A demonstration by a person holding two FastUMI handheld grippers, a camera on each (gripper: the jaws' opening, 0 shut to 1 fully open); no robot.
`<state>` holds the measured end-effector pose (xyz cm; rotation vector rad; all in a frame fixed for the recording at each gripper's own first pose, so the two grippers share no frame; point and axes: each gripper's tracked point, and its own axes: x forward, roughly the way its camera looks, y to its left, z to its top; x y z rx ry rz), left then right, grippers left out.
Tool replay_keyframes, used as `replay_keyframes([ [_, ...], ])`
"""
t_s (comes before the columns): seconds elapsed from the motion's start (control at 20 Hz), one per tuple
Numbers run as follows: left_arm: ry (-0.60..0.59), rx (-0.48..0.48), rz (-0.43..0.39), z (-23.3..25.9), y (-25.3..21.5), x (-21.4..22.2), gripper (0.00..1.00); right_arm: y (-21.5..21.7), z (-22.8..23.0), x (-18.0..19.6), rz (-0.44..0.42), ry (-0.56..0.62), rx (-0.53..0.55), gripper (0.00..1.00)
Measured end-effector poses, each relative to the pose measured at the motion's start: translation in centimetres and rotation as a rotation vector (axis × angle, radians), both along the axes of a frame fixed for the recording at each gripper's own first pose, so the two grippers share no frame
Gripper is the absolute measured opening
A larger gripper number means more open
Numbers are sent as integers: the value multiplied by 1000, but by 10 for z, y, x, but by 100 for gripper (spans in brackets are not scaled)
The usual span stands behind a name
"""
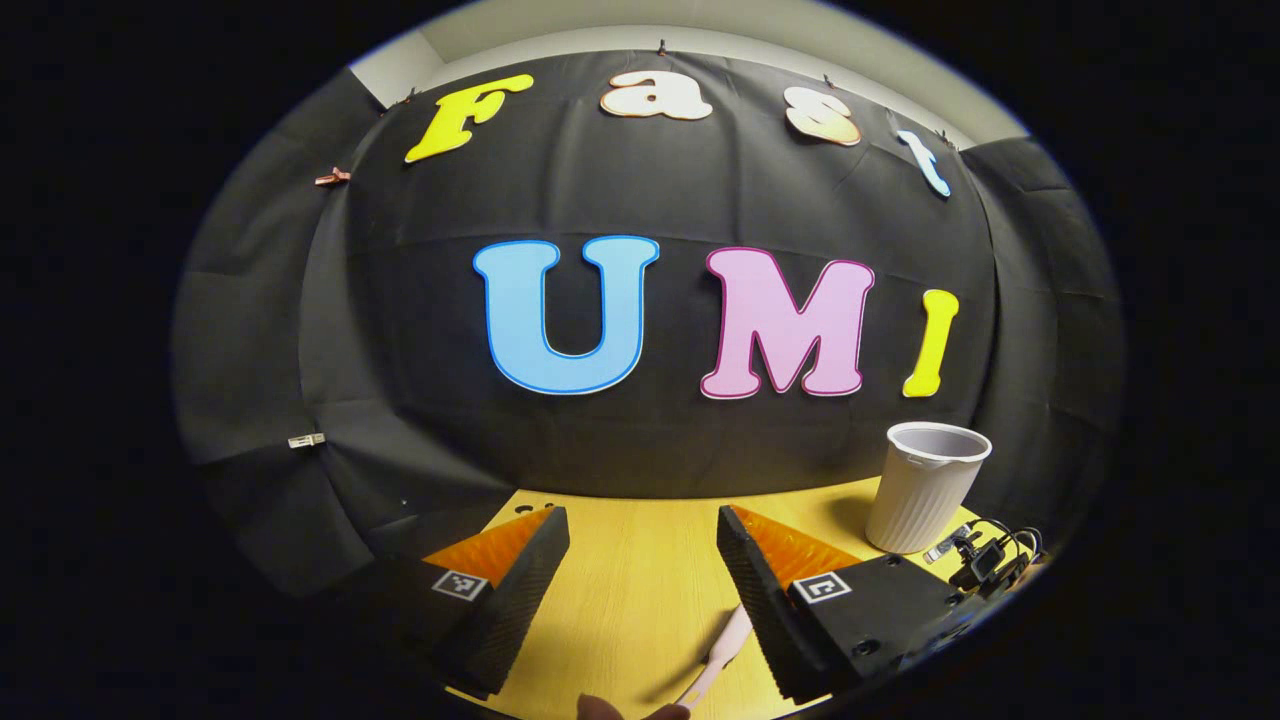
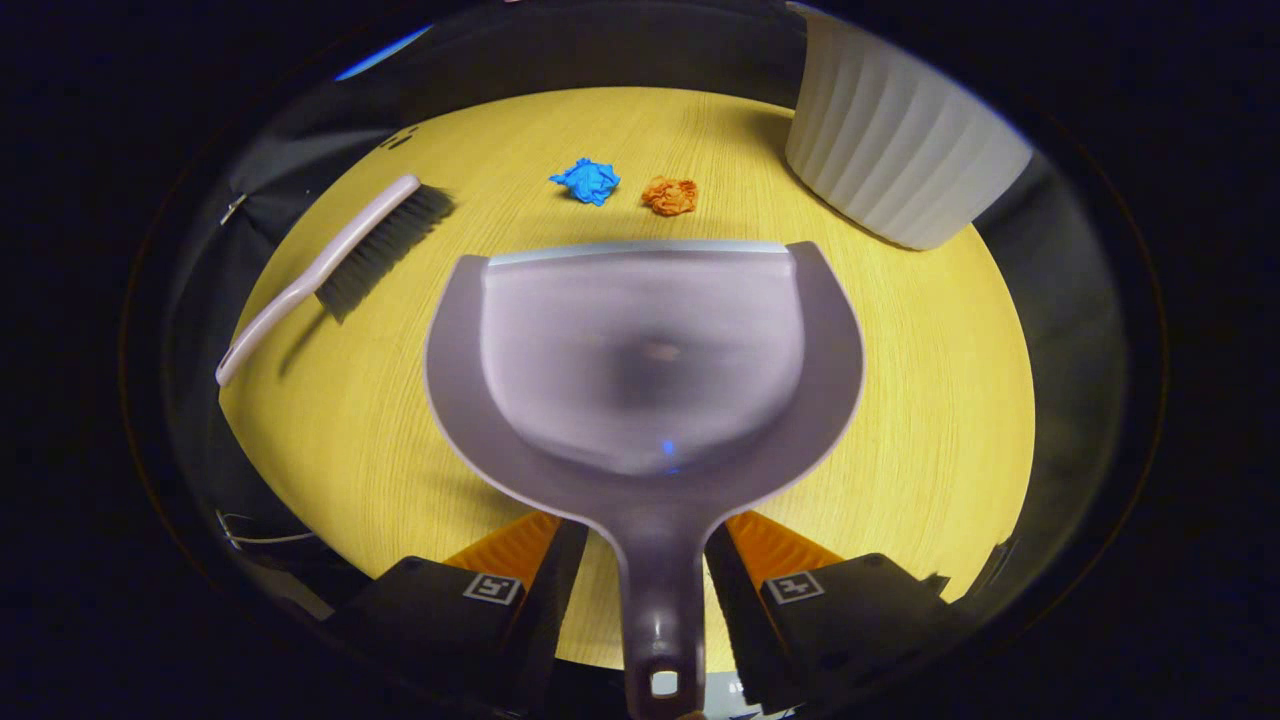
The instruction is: Pick up the small broom and dustpan from the desktop, sweep the trash into the dustpan with the broom, and then empty the trash into the garbage bin.
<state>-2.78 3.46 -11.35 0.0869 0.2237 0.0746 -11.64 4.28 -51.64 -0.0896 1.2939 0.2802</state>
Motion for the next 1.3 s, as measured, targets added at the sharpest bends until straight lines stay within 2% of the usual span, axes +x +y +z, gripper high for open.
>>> replay_keyframes([
  [0.05, 14, -4, -8, -5, -2, 2, 95, 1, 4, 6, -8, 4, 1, 71],
  [0.1, 40, -7, -20, -17, -6, 3, 95, -1, 2, 4, -15, 21, -6, 60],
  [0.25, 171, 0, -78, -63, -20, 7, 95, -2, 3, 12, -26, 23, -11, 38],
  [0.3, 220, 10, -100, -82, -24, 8, 95, -1, 2, 13, -16, 10, -7, 41],
  [0.35, 282, 24, -130, -103, -30, 9, 95, 0, 3, 14, -13, -6, -2, 35],
  [0.4, 338, 37, -164, -123, -38, 9, 95, 1, 0, 12, -9, -3, 5, 35],
  [0.45, 389, 47, -200, -141, -47, 9, 95, 2, 2, 12, 1, -11, 21, 41],
  [0.5, 442, 57, -233, -161, -54, 7, 95, 4, 2, 11, 11, -13, 40, 33],
  [0.55, 501, 71, -257, -180, -58, 7, 94, 5, 8, 7, 24, -24, 54, 41],
  [0.6, 563, 82, -272, -204, -59, 3, 94, 5, 13, 5, 41, -35, 66, 32],
  [0.65, 624, 84, -286, -222, -61, -1, 96, 4, 18, 4, 53, -44, 72, 34],
  [0.7, 684, 81, -294, -240, -65, -7, 90, 2, 20, 1, 63, -47, 74, 36],
  [0.8, 773, 93, -316, -265, -69, -12, 89, -8, 25, -3, 78, -48, 57, 36],
  [0.85, 804, 111, -329, -274, -69, -11, 93, -12, 25, -6, 84, -48, 47, 36],
  [0.9, 835, 129, -343, -286, -70, -10, 88, -17, 25, -8, 90, -48, 37, 36],
  [0.95, 866, 142, -356, -296, -72, -9, 88, -21, 26, -10, 97, -46, 26, 36],
  [1.0, 893, 154, -365, -308, -74, -10, 92, -24, 26, -12, 104, -44, 18, 41],
  [1.05, 918, 163, -365, -317, -74, -8, 87, -26, 26, -14, 109, -43, 14, 41],
  [1.1, 946, 168, -358, -325, -73, -8, 86, -27, 26, -15, 109, -40, 16, 36],
  [1.15, 974, 170, -349, -331, -72, -7, 82, -27, 26, -15, 104, -36, 22, 36],
  [1.2, 995, 175, -339, -337, -70, -7, 81, -26, 26, -16, 100, -31, 26, 41],
  [1.25, 1010, 181, -330, -341, -68, -4, 79, -27, 26, -17, 98, -29, 27, 36],
  [1.3, 1021, 184, -319, -347, -67, -3, 78, -27, 25, -17, 99, -24, 27, 36],
])
